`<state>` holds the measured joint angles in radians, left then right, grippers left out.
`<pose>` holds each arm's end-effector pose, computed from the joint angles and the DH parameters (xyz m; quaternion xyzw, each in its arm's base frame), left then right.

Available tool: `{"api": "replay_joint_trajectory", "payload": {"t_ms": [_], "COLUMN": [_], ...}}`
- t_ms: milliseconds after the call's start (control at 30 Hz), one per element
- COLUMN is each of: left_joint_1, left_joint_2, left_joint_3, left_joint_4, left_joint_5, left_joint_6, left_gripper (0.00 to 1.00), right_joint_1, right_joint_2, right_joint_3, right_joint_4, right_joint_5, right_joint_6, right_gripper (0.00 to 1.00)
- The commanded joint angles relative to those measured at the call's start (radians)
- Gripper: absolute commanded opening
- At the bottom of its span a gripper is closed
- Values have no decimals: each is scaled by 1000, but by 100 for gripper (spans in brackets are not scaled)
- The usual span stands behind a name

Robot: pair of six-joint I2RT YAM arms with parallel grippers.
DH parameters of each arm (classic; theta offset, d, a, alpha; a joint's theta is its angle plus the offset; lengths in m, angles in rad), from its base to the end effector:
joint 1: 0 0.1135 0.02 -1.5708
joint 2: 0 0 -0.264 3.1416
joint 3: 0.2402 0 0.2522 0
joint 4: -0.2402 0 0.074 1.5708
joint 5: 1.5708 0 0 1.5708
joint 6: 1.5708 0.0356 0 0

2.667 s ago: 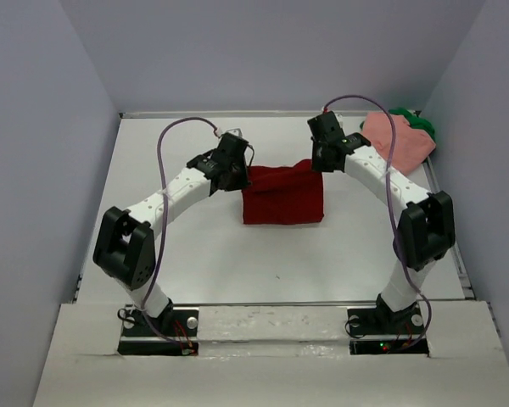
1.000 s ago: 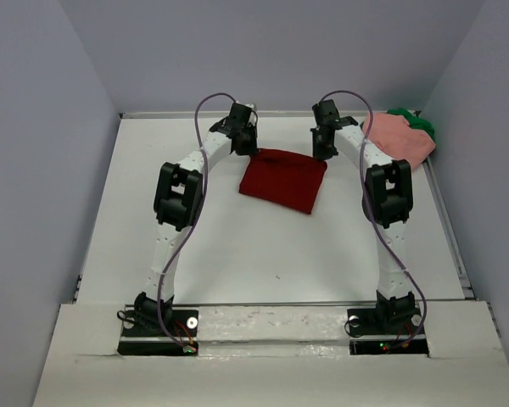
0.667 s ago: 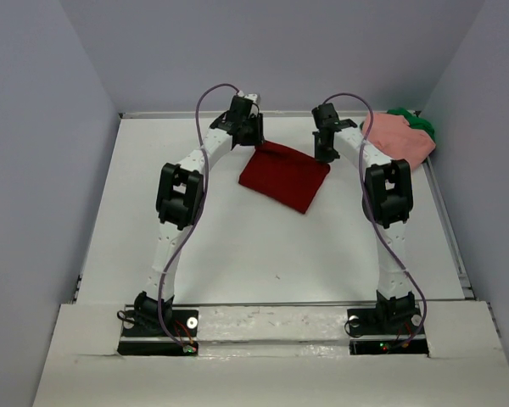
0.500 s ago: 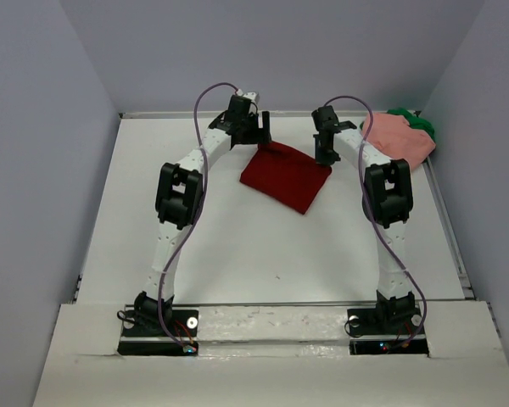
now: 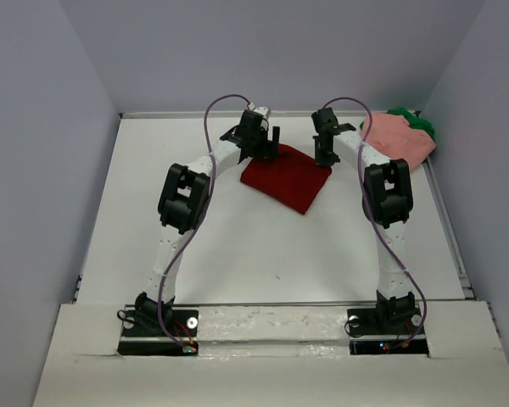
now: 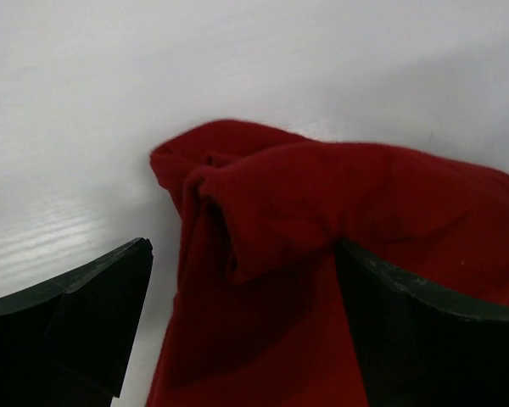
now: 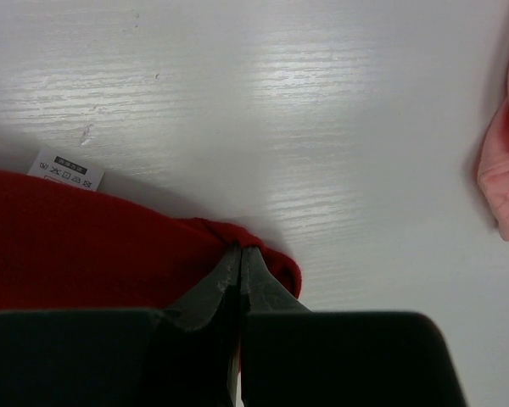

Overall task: Fold and stack the t-shirts
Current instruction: Fold the tshirt

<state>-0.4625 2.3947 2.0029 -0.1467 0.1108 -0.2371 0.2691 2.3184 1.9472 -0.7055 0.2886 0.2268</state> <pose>0.4967 -0.2520 0.1987 0.1248 0.8598 -0.2141 0.4464 0.4855 0.1234 0.1790 0.0149 0.9601 -0.0758 0.2688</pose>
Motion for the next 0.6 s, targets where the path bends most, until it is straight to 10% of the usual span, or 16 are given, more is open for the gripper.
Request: {"api": "replay_joint_trajectory", "payload": {"t_ms": [0, 300, 567], "left_joint_1": [-33, -41, -56], "left_joint_2": [-170, -339, -492], "left_joint_3": [-55, -208, -394], "left_joint_4": [70, 75, 98], "left_joint_5": [-51, -189, -232], "left_joint_6": [15, -2, -44], "left_gripper": [98, 99, 99], "right_joint_1": [-4, -4, 36], "right_joint_2": [7, -11, -137], "right_joint_3": [28, 117, 153], "right_joint_4": [17, 18, -11], "right_joint_5": [23, 27, 21], "right_joint_6": [-37, -110, -142], "right_gripper": [0, 72, 77]}}
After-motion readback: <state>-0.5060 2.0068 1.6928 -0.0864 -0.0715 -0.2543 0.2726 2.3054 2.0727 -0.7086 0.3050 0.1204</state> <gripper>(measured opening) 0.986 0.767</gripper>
